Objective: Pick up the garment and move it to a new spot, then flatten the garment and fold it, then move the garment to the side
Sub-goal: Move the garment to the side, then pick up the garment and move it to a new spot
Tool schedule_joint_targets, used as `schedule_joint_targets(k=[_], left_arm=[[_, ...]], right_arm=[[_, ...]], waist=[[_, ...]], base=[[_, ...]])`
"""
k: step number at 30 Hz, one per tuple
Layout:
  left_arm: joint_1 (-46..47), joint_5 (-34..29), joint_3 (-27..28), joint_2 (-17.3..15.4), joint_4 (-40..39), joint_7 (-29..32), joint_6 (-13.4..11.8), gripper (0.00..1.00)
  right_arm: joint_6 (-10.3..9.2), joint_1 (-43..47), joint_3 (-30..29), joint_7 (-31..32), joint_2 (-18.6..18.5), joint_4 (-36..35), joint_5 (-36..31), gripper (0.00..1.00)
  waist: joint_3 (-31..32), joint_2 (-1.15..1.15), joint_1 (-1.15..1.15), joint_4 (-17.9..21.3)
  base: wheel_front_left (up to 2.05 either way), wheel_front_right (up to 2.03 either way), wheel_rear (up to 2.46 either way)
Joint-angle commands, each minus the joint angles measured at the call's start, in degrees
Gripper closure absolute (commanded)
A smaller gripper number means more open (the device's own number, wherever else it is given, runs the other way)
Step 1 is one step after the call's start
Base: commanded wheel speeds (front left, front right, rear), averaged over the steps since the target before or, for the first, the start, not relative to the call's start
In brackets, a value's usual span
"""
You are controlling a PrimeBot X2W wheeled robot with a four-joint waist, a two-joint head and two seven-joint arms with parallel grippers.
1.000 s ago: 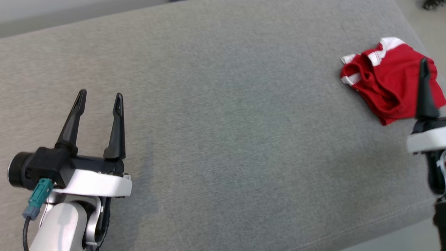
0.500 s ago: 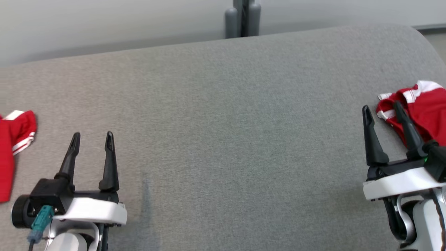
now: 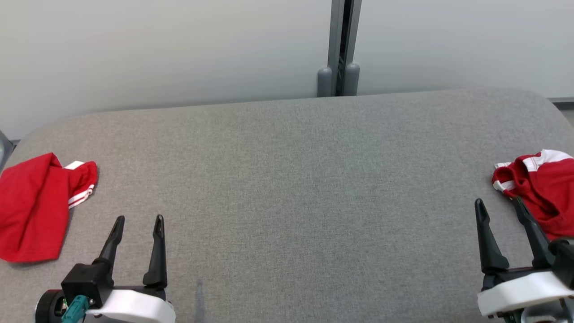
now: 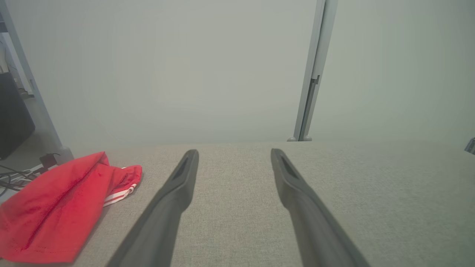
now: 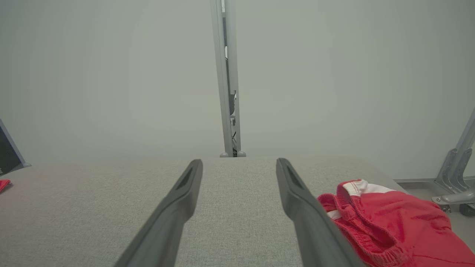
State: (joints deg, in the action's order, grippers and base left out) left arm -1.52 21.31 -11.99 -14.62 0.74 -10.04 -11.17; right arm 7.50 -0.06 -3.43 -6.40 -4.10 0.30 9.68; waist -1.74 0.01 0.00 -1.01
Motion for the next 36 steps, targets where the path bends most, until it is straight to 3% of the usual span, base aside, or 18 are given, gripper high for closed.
schedule_joint_targets(k=[1,11,36], left_arm=[[-0.57,0.37,-0.08,-0.21,-0.09,0.28,-0.23,0.00],[-1.56,0.58,-0.89,-0.68,-1.02,1.51,-0.54,0.00],[-0.12,1.03,-1.60,-1.31,-1.29,1.77,-0.97,0.00]], right_arm=[[-0.02,1.07,-0.44,0.36,-0.08,-0.76,-0.32,0.00],[-0.02,6.16,-1.09,3.18,0.89,-4.92,-0.54,0.00],[-0.02,5.90,-0.93,3.01,1.14,-4.84,0.68,0.00]], waist=[[0.95,-0.01,0.00,-0.14],[2.21,-0.01,0.00,-0.11],[2.51,-0.01,0.00,-1.52]], base=[[0.00,0.00,0.00],[0.00,0.00,0.00],[0.00,0.00,0.00]])
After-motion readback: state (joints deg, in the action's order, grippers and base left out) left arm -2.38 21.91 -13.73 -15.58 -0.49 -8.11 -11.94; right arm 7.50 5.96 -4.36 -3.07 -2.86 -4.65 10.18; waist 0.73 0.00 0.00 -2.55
